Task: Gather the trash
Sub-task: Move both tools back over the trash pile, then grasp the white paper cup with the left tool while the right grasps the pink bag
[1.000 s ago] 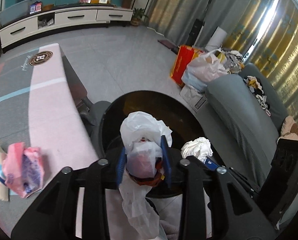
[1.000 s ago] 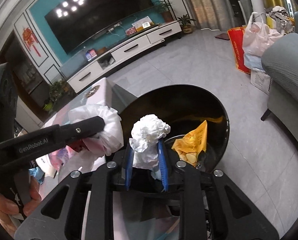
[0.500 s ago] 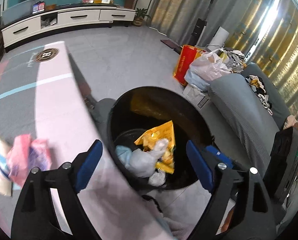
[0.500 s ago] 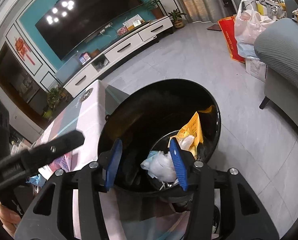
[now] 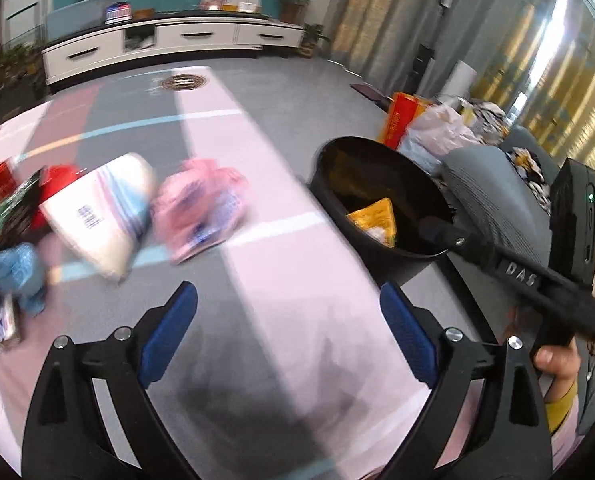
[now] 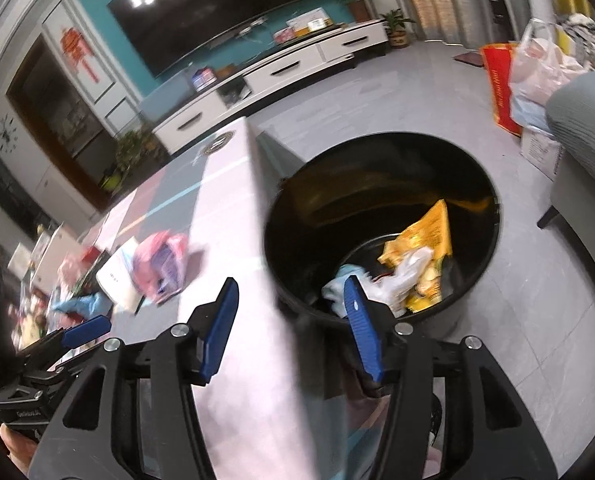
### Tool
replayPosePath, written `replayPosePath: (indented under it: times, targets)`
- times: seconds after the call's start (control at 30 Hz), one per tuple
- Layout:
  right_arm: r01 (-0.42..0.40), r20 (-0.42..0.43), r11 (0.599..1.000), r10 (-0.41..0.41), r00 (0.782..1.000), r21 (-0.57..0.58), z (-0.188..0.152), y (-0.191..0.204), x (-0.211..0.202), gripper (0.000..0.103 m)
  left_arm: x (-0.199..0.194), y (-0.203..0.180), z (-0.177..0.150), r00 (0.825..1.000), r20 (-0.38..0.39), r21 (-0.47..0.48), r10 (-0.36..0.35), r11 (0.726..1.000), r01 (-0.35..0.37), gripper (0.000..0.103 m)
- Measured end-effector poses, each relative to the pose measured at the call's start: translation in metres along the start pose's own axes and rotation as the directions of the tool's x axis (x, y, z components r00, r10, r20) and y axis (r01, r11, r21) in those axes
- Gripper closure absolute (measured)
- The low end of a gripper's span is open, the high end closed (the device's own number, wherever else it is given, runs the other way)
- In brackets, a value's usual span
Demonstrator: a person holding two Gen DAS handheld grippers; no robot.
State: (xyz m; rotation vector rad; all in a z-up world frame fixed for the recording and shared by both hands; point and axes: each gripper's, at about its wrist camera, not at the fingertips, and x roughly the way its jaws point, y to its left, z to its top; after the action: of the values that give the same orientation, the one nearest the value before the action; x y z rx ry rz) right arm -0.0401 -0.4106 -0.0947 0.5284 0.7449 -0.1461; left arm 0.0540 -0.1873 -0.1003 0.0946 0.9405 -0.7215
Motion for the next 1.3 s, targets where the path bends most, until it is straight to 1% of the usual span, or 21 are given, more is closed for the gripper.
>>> replayPosePath:
  times: [0.17,0.27,0.4,0.53,0.63,0.8,0.87,0.93,1.07,1.13,1.2,1.3]
  targets:
    - [-0.034,-0.038,0.995,0.030,0.999,-0.095,-0.008,0.038,0.001,0.047,-0.035,0.044,-0.029,0.998,0.025,-0.093,0.058,0.994,-0.055,0.010]
    - [-0.058,-0.062,0.988,0.050,0.997,-0.141,-0.014,0.059,0.004,0.043,-0.056,0.074,-0.044,0.995,0.036,-0.173,0.093,0.981,-0.085,0.010]
    - [-0.081,-0.096,0.979,0.064,0.993,-0.188,-0.021,0.084,0.009,0.042,-0.084,0.106,-0.061,0.988,0.064,-0.258,0.142,0.958,-0.121,0.010]
    - [-0.096,-0.130,0.969,0.068,0.989,-0.227,-0.029,0.104,0.018,0.042,-0.101,0.130,-0.074,0.985,0.092,-0.324,0.146,0.940,-0.109,0.010]
    - [-0.102,-0.148,0.964,0.066,0.987,-0.248,-0.033,0.118,0.026,0.042,-0.107,0.143,-0.081,0.986,0.108,-0.363,0.125,0.928,-0.078,0.010]
    - [-0.101,-0.150,0.963,0.064,0.987,-0.250,-0.031,0.131,0.036,0.042,-0.097,0.146,-0.082,0.990,0.125,-0.413,0.060,0.911,-0.003,0.010]
    - [-0.085,-0.138,0.963,0.050,0.989,-0.257,-0.030,0.133,0.040,0.042,-0.087,0.141,-0.077,0.991,0.124,-0.411,0.057,0.912,-0.001,0.010]
    - [-0.057,-0.118,0.959,0.025,0.993,-0.277,-0.027,0.137,0.044,0.042,-0.077,0.137,-0.070,0.990,0.119,-0.406,0.070,0.914,-0.015,0.010]
    - [-0.071,-0.116,0.957,0.040,0.992,-0.281,-0.020,0.144,0.058,0.042,-0.060,0.130,-0.051,0.988,0.142,-0.403,0.066,0.915,-0.003,0.010]
    - [-0.078,-0.104,0.956,0.050,0.993,-0.282,-0.015,0.147,0.065,0.042,-0.048,0.127,-0.038,0.987,0.149,-0.414,0.066,0.910,0.001,0.010]
    - [-0.084,-0.093,0.956,0.060,0.994,-0.280,-0.009,0.150,0.074,0.042,-0.036,0.126,-0.029,0.985,0.157,-0.437,0.070,0.899,0.005,0.010]
    - [-0.094,-0.092,0.958,0.072,0.993,-0.271,-0.001,0.152,0.093,0.042,-0.022,0.132,-0.019,0.982,0.172,-0.486,0.072,0.874,0.021,0.010]
